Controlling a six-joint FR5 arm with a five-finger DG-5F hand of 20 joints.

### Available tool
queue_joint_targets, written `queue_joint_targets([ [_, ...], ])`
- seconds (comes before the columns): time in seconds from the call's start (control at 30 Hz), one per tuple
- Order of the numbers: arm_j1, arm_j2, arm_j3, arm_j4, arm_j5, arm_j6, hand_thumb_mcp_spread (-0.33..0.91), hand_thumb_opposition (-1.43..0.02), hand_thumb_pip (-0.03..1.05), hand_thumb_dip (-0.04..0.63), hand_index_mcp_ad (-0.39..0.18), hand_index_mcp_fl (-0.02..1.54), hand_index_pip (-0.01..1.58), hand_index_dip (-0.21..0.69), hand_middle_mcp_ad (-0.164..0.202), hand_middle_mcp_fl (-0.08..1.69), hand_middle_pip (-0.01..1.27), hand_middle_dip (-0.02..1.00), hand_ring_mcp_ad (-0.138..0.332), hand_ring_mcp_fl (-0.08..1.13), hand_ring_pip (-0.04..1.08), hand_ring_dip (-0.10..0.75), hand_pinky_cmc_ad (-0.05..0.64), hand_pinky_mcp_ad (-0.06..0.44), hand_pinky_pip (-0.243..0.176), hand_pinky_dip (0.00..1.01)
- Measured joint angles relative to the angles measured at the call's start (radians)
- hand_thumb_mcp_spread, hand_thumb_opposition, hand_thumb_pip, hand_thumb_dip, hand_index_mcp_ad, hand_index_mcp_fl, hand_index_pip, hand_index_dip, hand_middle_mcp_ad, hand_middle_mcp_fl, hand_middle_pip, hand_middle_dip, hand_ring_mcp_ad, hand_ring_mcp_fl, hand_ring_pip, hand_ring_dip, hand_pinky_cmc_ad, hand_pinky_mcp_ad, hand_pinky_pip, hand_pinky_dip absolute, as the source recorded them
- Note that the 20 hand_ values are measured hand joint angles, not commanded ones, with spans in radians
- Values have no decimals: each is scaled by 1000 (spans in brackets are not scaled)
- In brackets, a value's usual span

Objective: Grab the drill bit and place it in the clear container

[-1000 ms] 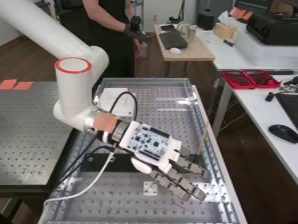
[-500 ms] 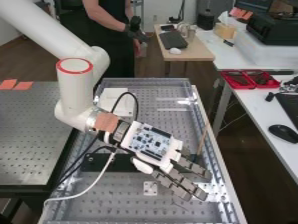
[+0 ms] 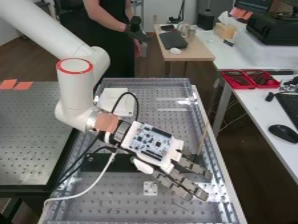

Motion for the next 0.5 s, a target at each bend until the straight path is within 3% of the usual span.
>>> queue_joint_targets([
  [0.2, -1, 3, -14, 40, 13, 14, 524, -939, 531, 269, -152, 651, 1318, 87, 3, 182, 143, 138, 195, -10, 72, -42, 307, 136, -91, 192],
  [0.3, -1, 5, -18, 50, 14, 17, 520, -939, 480, 257, -148, 759, 1314, 93, 3, 218, 143, 138, 195, -3, 87, -45, 304, 136, -89, 188],
  [0.5, -1, 6, -23, 58, 17, 18, 518, -960, 461, 253, -148, 831, 1218, 93, 3, 218, 143, 138, 195, 2, 94, -37, 304, 136, -93, 192],
])
